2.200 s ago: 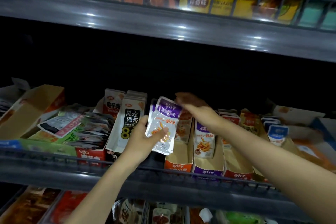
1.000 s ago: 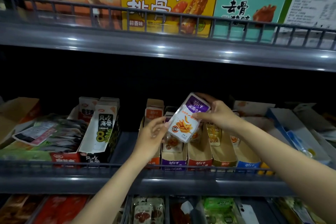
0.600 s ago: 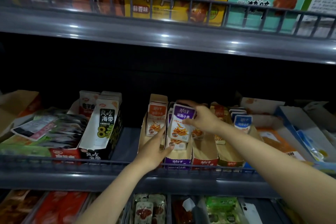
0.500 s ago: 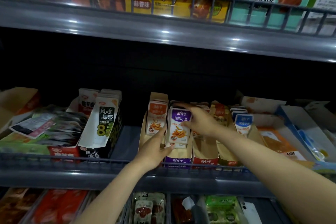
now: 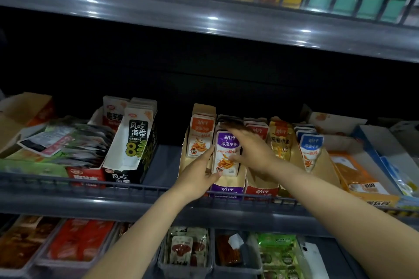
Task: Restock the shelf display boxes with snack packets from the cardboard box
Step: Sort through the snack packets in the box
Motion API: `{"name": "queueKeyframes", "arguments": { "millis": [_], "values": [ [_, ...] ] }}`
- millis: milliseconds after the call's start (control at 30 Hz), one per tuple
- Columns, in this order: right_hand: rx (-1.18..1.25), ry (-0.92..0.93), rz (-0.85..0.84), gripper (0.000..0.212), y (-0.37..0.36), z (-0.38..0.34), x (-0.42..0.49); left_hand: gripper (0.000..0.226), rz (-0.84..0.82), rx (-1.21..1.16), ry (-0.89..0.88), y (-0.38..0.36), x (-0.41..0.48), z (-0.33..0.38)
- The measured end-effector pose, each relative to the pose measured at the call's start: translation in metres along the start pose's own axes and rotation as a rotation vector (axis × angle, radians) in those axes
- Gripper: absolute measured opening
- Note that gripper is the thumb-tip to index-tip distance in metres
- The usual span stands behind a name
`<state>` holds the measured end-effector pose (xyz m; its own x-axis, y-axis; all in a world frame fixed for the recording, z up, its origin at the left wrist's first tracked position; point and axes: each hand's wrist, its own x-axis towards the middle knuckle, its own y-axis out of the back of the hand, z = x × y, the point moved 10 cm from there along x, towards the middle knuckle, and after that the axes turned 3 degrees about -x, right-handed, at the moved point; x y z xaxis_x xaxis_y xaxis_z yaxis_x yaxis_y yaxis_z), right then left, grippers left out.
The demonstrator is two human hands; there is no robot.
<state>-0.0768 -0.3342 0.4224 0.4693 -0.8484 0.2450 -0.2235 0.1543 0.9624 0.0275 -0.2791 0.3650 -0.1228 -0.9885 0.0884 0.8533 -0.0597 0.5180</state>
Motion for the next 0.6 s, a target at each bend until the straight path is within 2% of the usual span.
{"name": "queueKeyframes", "arguments": {
  "millis": [333, 500, 600],
  "values": [
    [-0.009, 0.001, 0.013, 0.082, 0.004, 0.000, -0.008, 0.073, 0.004, 0.069, 0.004, 0.001, -0.003, 0.005],
    [0.055, -0.008, 0.072, 0.082, 0.018, 0.004, -0.024, 0.068, 0.021, 0.130, -0.045, 0.005, -0.013, 0.024],
    [0.076, 0.011, 0.074, 0.080, 0.028, 0.005, -0.042, 0.067, 0.084, 0.249, -0.112, 0.013, -0.025, 0.036]
  ]
}}
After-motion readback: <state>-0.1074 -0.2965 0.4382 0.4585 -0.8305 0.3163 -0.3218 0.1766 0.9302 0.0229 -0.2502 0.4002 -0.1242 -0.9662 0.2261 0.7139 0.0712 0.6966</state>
